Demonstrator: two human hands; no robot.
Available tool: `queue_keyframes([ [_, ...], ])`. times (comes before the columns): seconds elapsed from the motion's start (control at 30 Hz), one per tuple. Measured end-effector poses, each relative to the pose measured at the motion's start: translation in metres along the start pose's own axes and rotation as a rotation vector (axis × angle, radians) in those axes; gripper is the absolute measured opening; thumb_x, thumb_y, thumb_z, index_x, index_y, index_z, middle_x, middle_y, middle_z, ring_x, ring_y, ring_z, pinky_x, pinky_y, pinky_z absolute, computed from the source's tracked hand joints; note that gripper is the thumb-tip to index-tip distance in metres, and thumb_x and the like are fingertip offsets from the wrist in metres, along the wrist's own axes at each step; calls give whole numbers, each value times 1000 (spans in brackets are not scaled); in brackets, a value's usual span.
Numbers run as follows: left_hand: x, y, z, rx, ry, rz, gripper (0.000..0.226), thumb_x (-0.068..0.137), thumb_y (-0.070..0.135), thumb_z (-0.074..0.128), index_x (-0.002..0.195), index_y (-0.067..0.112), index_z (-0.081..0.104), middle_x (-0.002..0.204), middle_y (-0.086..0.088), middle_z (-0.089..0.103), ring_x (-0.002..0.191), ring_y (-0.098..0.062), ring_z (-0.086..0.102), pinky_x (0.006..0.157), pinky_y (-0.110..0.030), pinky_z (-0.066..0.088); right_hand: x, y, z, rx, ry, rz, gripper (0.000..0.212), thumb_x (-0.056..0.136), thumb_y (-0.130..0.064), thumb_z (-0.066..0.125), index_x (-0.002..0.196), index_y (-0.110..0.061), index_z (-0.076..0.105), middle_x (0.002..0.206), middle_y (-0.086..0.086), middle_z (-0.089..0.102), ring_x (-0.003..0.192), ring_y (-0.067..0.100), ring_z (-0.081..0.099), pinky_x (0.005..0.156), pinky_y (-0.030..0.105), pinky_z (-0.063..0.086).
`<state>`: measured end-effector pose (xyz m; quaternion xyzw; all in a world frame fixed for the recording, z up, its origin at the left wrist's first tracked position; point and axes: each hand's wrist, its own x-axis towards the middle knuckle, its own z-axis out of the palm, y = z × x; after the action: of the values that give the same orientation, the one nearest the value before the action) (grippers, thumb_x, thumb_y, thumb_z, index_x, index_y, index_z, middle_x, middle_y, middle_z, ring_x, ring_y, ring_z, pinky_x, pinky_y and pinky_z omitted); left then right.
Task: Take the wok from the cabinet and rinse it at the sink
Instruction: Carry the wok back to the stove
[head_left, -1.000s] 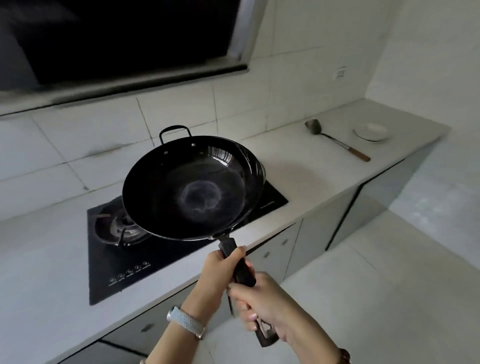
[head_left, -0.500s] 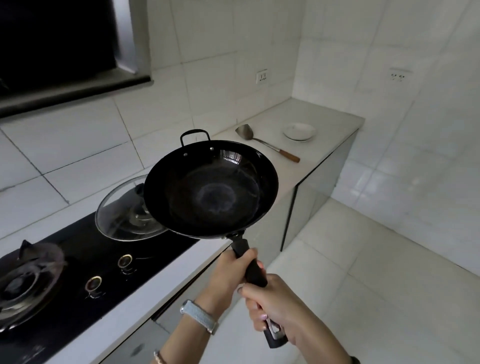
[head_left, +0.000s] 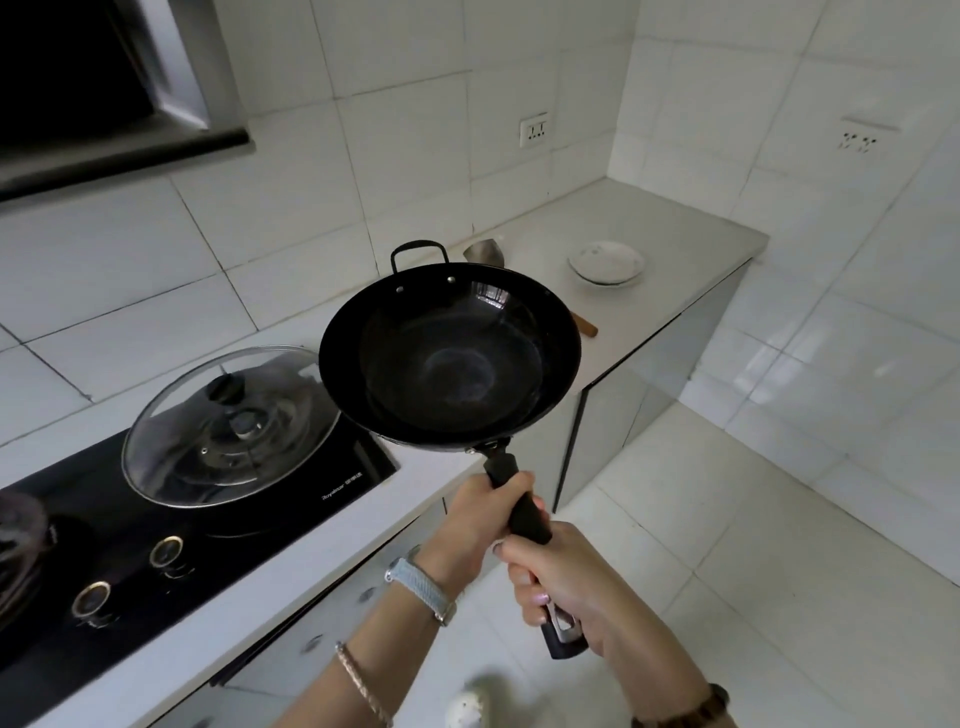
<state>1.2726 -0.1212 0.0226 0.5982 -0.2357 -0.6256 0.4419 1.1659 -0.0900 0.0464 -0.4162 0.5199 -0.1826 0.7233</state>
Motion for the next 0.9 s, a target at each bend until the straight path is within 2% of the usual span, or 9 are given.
queue_keyframes([
  [0.1, 33, 7, 5, -2, 21, -3, 14, 89, 11, 61, 79, 2, 58, 59, -5, 62, 59, -21, 60, 78, -39, 55, 27, -15, -16, 10, -25, 29, 19, 84, -5, 49, 67, -12, 46, 49, -1, 34, 41, 12, 29, 42, 22, 31],
  [0.2, 65, 17, 9, -7, 20, 0, 13, 87, 9, 61, 77, 2, 58, 59, -5, 62, 57, -20, 60, 67, -32, 55, 56, -30, -30, 22, -38, 54, 14, 85, -3, 50, 73, -10, 48, 49, 0, 34, 39, 11, 29, 39, 21, 31],
  [0.33, 110, 34, 14, -106, 14, 1, 17, 89, 7, 60, 73, 2, 56, 57, -7, 58, 51, -19, 58, 57, -28, 53, 101, -55, -47, -31, -42, 49, 16, 84, -4, 50, 70, -11, 45, 50, 1, 34, 39, 12, 30, 40, 22, 31],
  [0.5, 167, 58, 15, -125, 49, -9, 18, 88, 10, 63, 73, 3, 57, 59, -7, 60, 55, -20, 58, 67, -34, 50, 153, -91, -66, -64, -47, 91, 19, 84, -6, 53, 67, -12, 45, 49, -1, 35, 39, 12, 30, 41, 22, 31],
  [0.7, 214, 86, 19, -147, 93, -29, 16, 91, 9, 60, 77, 3, 55, 60, -7, 58, 52, -17, 59, 58, -27, 53, 202, -124, -85, -97, -113, 142, 20, 81, -7, 54, 64, -12, 47, 48, -2, 37, 41, 12, 31, 42, 22, 33],
  [0.9, 253, 106, 21, -126, 163, -30, 13, 91, 13, 60, 84, 2, 56, 64, -6, 60, 55, -14, 61, 58, -22, 52, 250, -148, -101, -112, -177, 171, 7, 81, -5, 54, 76, -8, 50, 51, -1, 38, 41, 12, 32, 42, 23, 34],
])
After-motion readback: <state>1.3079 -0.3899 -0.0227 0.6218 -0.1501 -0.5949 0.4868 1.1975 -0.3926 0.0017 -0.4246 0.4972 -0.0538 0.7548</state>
